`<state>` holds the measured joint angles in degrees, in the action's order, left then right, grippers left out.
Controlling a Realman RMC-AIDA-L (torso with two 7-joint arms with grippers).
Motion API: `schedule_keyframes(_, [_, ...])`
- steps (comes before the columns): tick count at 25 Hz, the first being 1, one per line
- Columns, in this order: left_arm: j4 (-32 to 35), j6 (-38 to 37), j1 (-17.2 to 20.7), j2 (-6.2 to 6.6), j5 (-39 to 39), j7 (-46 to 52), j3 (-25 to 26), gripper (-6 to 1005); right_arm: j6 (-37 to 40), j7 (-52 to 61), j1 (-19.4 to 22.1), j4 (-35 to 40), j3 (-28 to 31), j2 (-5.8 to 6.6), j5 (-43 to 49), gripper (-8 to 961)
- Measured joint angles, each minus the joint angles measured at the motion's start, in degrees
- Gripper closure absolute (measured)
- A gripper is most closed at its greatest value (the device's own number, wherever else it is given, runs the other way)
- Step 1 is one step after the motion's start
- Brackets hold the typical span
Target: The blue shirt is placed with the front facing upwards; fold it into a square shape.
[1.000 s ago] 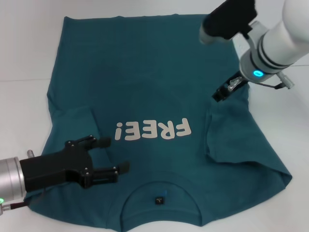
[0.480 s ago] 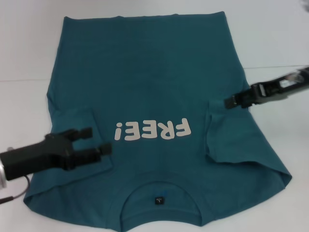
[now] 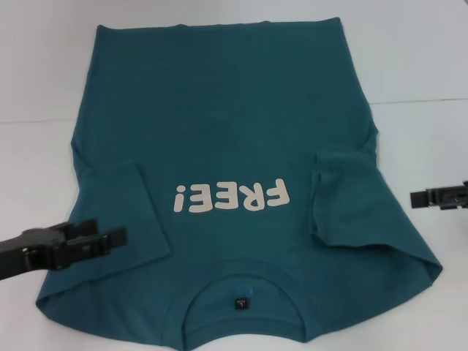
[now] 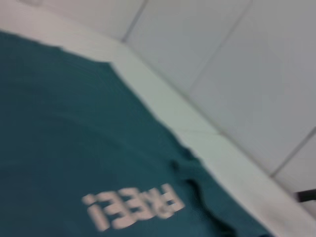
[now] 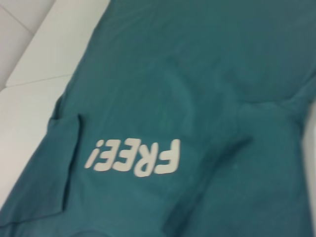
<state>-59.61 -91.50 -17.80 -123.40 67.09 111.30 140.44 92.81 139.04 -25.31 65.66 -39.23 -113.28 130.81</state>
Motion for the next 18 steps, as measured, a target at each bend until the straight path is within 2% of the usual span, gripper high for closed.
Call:
schedule_keyframes(4, [-4.51,1.81,2.42,-0.43,-3.28,4.9,1.09,80,-0.25,-3.3,1.72,-0.05,2.45,-0.16,0.19,61])
schedule_keyframes(11, [-2.26,7.66,2.38,-0.23,-10.92,6.66,2.78,80,-2.22,-5.78,2.2,-1.87,6.77,-0.84,0.11,67])
schedule_keyframes(18, [-1.31,12.27,1.07,-0.4,-17.14,8.42,2.58,81,-4.92,-6.58,0.62,-4.4,6.54,0.15,0.17,68])
